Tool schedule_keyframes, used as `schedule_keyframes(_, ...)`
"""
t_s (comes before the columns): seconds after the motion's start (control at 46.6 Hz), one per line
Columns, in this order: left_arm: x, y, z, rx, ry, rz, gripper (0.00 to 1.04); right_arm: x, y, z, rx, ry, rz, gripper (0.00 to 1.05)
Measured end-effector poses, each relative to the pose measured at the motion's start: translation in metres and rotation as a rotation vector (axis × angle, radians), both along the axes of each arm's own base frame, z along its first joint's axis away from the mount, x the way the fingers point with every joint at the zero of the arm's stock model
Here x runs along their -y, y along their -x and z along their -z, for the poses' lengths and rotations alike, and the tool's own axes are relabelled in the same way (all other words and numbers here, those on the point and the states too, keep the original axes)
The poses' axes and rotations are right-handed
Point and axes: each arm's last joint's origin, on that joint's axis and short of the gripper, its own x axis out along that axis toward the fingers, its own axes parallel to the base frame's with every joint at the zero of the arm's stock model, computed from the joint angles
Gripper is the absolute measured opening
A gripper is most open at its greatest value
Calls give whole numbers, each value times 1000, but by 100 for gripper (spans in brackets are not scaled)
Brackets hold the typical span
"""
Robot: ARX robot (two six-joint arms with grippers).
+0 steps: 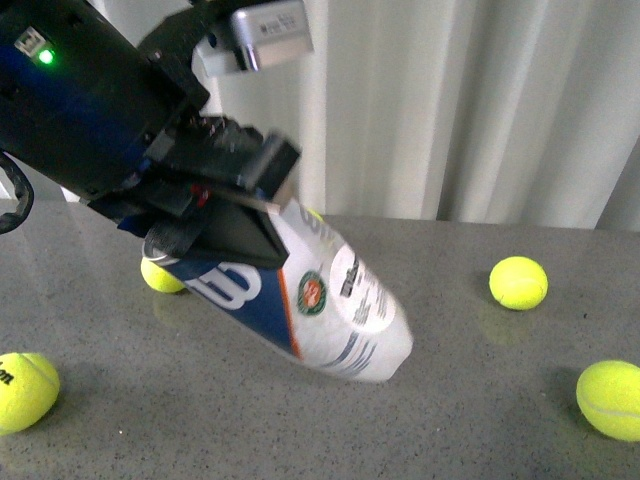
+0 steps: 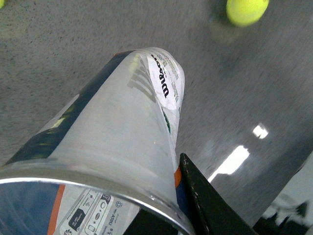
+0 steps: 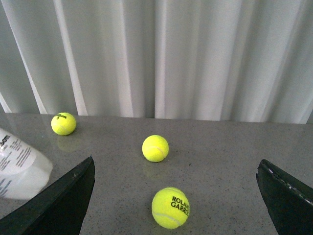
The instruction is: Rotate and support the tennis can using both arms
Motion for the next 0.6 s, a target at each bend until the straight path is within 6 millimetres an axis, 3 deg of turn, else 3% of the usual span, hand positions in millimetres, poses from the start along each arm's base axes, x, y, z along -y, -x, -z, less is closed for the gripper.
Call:
schedule_keyframes(0.15, 11, -4, 7, 49, -380, 188, 4, 0, 0, 0, 0, 0, 0, 98)
schedule_keyframes(0.215, 18, -8, 10, 65, -464, 246, 4, 0, 0, 0, 0, 0, 0, 98)
schedule_keyframes(0.601, 57, -11, 21, 81, -536, 394, 4, 0, 0, 0, 0, 0, 0, 98)
